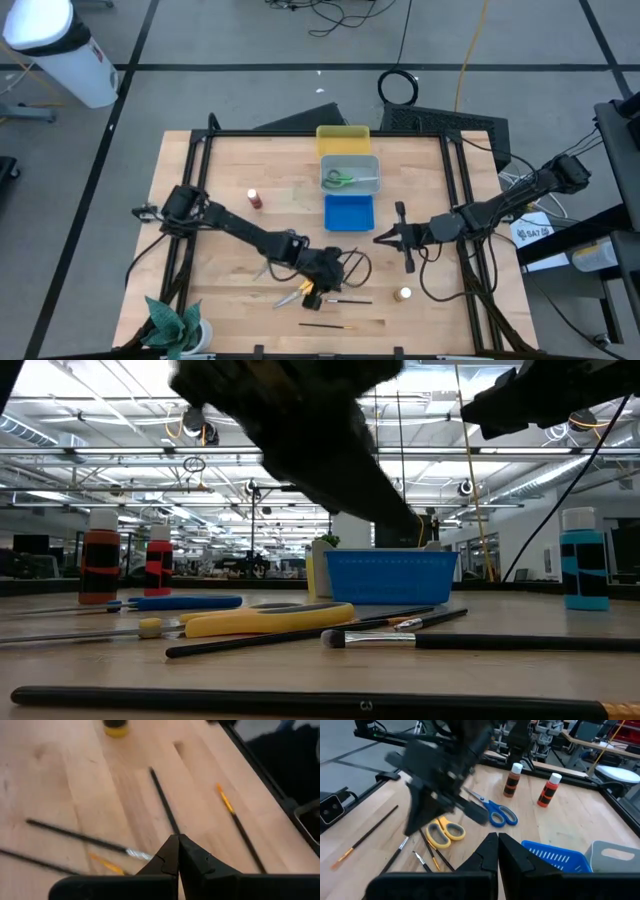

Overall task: Pick & Place Paint Supplies
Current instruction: Adjust the paint brushes on the table

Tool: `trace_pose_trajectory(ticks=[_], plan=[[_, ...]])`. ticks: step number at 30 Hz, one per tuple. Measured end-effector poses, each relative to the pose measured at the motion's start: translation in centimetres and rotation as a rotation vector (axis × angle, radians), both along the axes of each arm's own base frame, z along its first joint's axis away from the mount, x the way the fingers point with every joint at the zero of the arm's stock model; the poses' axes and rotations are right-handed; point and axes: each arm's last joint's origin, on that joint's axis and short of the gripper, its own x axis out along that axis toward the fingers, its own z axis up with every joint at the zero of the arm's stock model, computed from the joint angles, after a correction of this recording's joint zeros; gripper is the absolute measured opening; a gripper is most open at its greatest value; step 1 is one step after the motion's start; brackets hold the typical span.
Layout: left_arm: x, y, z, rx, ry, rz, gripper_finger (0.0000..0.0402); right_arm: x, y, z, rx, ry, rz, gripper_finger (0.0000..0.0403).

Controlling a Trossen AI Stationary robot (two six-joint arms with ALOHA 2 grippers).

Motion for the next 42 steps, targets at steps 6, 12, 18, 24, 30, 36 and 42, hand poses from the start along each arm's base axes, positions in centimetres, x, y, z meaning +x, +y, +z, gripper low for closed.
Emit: trace_pose_trajectory(ticks=[6,12,18,24,30,36,42], plan=[[0.4,1.6,-0.6,0.001,0.044,0.07,0.0002,0.0,0.0,0.0,0.002,0.002,0.002,0.0],[0.4,1.5,-0.9,-0.05,0.059,0.024,0.0002,0.0,0.0,-0.1,-0.002,0.008,0.003,0.0],[1.3,0.9,-3.2,-0.129,0.043,-0.023,0.0002,0.0,0.0,0.0,-0.006,0.003,0.004,0.0],[1.8,0.7,-4.7,-0.206,0.061,-0.044,0.0002,0.0,0.0,0.0,0.003,0.001,0.002,0.0],[1.3,1.9,-5.0,-0.162,0.171,0.083,0.0002,0.0,0.0,0.0,-0.001,0.001,0.003,0.0],[1.1,2.4,-4.8,-0.083,0.188,0.158,0.0004,0.0,0.0,0.0,-0.002,0.002,0.003,0.0],[0.5,2.6,-3.4,-0.01,0.173,0.225,0.0006,0.0,0.0,0.0,-0.002,0.002,0.003,0.0]])
